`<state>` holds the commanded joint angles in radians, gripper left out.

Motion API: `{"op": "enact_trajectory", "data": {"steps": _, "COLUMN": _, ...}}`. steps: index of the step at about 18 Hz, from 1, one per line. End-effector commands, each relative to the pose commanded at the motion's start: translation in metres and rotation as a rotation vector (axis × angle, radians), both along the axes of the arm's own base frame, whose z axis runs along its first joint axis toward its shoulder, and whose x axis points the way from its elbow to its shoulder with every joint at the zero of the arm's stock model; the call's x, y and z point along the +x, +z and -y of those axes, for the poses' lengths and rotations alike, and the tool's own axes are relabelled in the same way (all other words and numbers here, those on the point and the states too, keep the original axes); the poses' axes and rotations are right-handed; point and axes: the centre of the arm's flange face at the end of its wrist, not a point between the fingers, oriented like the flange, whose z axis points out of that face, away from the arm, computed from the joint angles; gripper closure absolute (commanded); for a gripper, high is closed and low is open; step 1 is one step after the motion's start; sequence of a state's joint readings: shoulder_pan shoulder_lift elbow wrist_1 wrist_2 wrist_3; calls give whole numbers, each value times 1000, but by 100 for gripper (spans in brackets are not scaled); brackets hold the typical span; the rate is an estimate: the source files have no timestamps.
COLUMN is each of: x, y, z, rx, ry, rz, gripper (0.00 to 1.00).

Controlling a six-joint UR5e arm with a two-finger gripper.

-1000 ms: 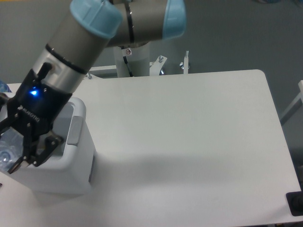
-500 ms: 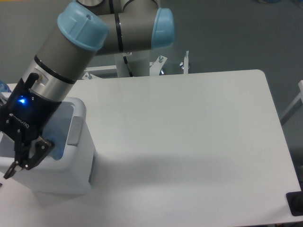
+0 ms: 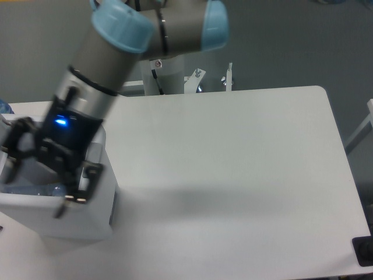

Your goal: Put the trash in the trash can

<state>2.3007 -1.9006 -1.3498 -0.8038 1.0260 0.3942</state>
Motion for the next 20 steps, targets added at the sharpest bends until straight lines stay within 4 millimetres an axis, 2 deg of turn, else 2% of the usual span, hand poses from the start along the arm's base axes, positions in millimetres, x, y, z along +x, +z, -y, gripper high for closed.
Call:
{"op": "enact_trajectory", "data": {"steps": 3, "x": -51, "y": -17, "z": 29, "rx": -33, "ry": 94, "rz": 11, "gripper": 0}}
{"op": "enact_trajectory", "data": {"steps": 5, "x": -88, "y": -34, "z": 55, "rx": -65, "ry": 164, "rz": 18, "gripper": 0}}
{"op": "enact_trajectory", "data": {"steps": 8, "x": -124, "y": -60, "z": 83, "rx": -141, "ry": 251, "rz": 3, "gripper": 0}}
{"op": "enact_trajectory", "data": {"steps": 14, "x": -167, "y": -116, "z": 141, "rx": -313, "ry": 235, "rz": -114, "gripper": 0}}
{"op": "enact_trajectory", "data": {"steps": 16, "x": -173, "y": -133, "z": 157, "rx": -342, "ry": 188, "rz": -136, "gripper": 0}}
{"op": "enact_trajectory", "data": {"steps": 20, "x": -173, "y": -154, "z": 173, "rx": -482, "ry": 53, "rz": -273, "gripper": 0}}
